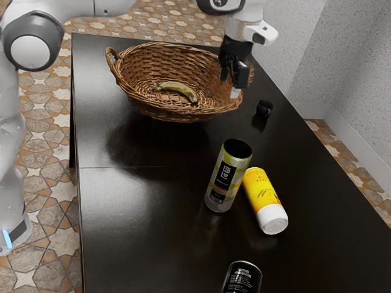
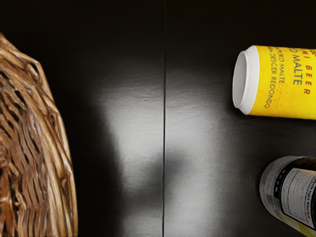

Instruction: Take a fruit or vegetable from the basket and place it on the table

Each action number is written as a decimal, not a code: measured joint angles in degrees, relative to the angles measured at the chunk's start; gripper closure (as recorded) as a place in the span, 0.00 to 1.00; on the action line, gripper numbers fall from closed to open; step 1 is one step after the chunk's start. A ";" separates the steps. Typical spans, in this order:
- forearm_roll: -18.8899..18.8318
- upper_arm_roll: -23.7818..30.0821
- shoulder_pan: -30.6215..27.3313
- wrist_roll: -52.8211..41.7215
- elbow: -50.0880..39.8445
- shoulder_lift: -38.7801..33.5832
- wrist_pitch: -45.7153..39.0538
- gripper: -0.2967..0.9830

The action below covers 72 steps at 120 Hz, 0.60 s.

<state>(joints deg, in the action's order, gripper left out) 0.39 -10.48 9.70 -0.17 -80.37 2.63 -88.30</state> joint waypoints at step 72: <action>-1.85 -2.19 -17.60 -10.90 1.65 3.57 -0.03 0.23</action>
<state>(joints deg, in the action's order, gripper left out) -1.46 -12.66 -7.90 -11.07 -78.72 6.20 -88.33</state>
